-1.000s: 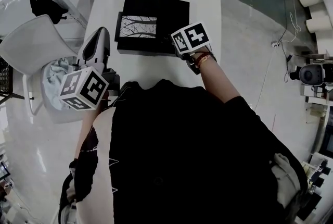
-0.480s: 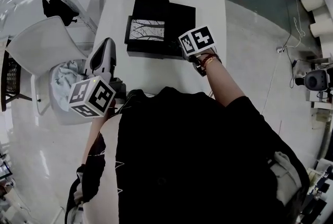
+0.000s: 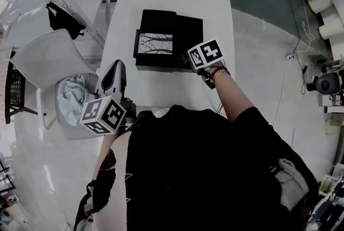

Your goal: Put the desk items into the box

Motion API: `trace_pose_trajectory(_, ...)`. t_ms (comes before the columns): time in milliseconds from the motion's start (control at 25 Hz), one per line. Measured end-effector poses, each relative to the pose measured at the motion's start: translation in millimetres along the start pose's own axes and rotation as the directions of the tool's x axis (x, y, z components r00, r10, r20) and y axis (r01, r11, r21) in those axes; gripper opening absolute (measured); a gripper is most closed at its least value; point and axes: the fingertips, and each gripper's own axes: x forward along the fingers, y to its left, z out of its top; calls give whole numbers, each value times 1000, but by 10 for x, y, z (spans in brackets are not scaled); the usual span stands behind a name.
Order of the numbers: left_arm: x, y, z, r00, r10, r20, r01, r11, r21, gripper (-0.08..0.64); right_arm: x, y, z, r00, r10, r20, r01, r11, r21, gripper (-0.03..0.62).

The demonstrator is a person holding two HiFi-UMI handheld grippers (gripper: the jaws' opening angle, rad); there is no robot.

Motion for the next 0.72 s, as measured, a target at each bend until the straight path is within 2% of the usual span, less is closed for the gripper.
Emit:
trace_pose_trajectory(520, 121, -46, 170, 999, -30, 11, 29, 999, 25, 11, 3, -13, -1, 1000, -7, -2, 7, 1000, 27, 60)
trace_pose_trajectory(720, 179, -75, 118, 999, -40, -5, 40, 999, 24, 11, -15, -26, 22, 1000, -9, 11, 9, 999, 32, 58)
